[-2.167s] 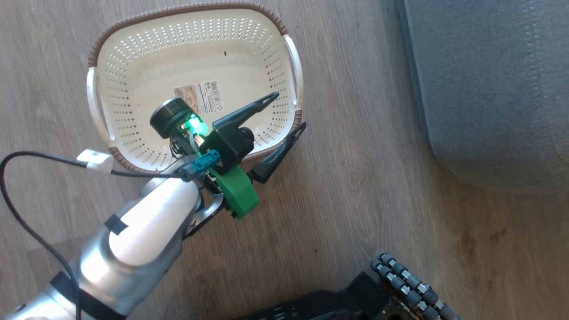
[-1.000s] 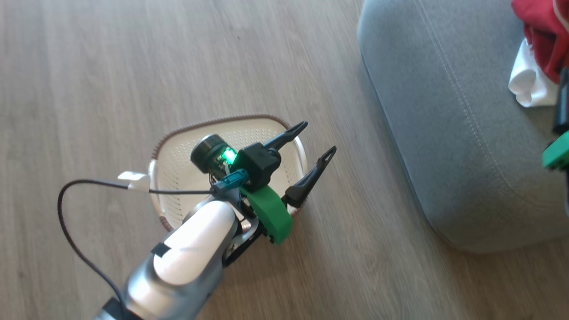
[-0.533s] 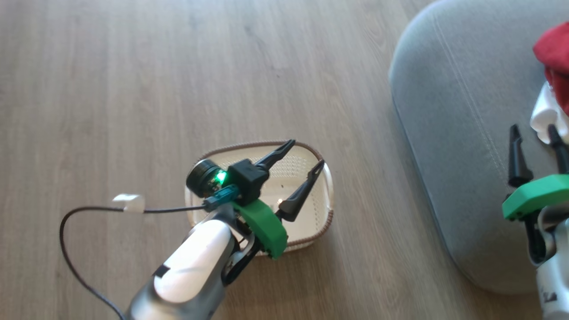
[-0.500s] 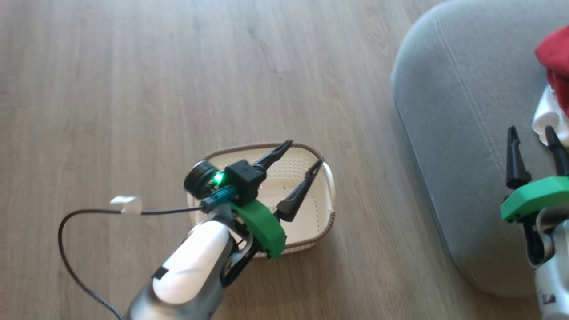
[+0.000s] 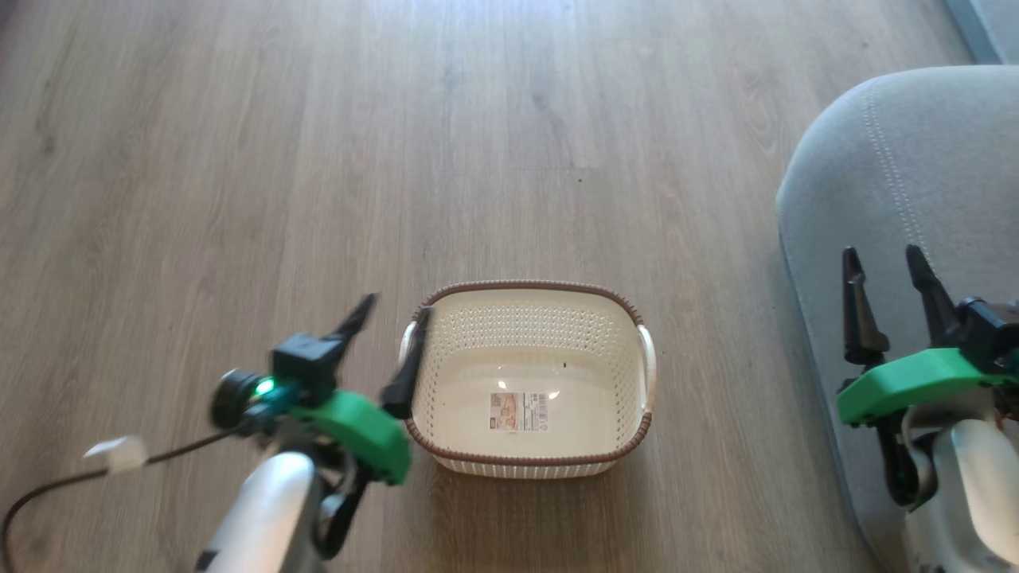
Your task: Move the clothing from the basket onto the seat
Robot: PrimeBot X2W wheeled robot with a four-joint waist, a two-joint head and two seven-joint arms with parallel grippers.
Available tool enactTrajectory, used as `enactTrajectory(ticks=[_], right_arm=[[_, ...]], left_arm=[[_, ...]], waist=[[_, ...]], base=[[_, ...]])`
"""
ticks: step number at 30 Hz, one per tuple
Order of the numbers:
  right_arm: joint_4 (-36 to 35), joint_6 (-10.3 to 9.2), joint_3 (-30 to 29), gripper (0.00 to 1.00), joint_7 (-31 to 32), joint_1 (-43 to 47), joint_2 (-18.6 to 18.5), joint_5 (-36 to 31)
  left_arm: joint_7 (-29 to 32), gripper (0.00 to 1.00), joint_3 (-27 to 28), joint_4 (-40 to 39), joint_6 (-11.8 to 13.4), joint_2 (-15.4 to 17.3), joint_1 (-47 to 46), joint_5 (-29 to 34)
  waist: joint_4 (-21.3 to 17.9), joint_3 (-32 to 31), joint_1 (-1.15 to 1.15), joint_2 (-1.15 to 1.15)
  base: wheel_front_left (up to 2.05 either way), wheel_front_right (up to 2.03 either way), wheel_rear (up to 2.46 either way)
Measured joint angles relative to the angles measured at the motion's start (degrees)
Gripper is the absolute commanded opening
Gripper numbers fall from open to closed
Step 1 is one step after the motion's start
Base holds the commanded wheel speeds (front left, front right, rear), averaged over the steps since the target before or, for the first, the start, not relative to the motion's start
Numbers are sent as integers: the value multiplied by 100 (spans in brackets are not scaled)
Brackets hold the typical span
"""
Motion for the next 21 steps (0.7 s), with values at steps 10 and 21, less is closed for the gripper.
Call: enactTrajectory(ticks=[10,21], right_arm=[[-255,0,287,100,0,319,293,4],[-299,0,600,100,0,485,358,8]], left_arm=[[0,100,1456,-370,250,3,597,333],[0,100,2164,-547,133,-156,888,654]], waist=[[140,23,0,0],[141,-96,0,0]], base=[[0,0,0],[0,0,0]])
